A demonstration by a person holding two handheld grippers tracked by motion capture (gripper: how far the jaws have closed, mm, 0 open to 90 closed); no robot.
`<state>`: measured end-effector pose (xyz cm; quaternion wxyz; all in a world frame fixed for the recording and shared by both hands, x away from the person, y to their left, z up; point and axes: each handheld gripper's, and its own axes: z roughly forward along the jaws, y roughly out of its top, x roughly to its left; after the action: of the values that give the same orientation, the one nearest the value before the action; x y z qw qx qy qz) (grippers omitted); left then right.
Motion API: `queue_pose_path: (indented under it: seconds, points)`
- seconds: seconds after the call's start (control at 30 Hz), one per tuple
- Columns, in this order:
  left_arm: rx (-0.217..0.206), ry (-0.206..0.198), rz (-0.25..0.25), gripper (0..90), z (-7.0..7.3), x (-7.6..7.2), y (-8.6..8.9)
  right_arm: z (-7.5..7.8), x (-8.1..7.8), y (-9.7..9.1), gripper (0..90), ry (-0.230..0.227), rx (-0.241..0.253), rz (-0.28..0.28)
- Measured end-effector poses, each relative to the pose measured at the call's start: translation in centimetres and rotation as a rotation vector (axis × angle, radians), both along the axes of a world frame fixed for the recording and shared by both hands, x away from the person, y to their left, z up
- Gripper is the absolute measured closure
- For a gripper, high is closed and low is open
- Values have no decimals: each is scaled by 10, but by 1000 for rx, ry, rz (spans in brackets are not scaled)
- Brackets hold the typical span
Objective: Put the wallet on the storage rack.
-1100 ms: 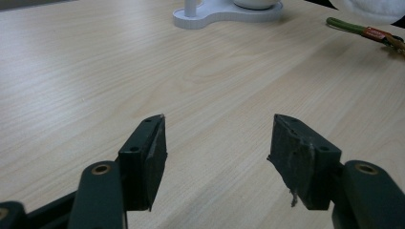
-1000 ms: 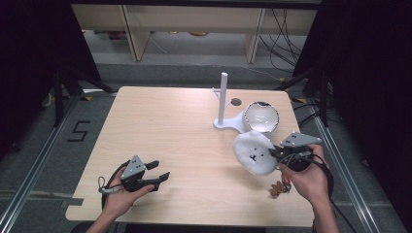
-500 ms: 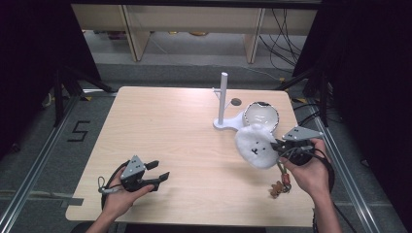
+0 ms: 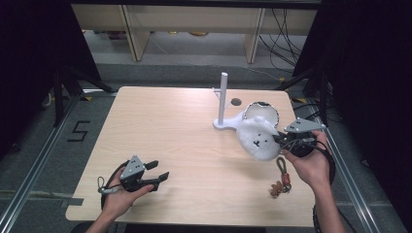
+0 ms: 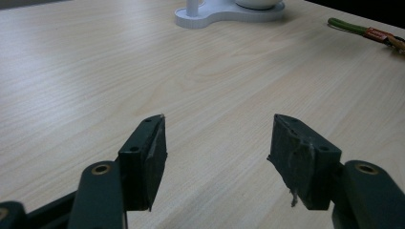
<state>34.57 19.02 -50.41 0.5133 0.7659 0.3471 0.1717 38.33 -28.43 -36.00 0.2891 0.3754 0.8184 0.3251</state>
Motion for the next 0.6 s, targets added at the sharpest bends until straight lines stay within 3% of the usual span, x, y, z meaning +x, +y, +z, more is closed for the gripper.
queue_pose_path:
  seconds: [0.6]
  points:
    - [-1, 4, 3, 369, -1, 0, 1, 12, 30, -1, 826, -44, 20, -33]
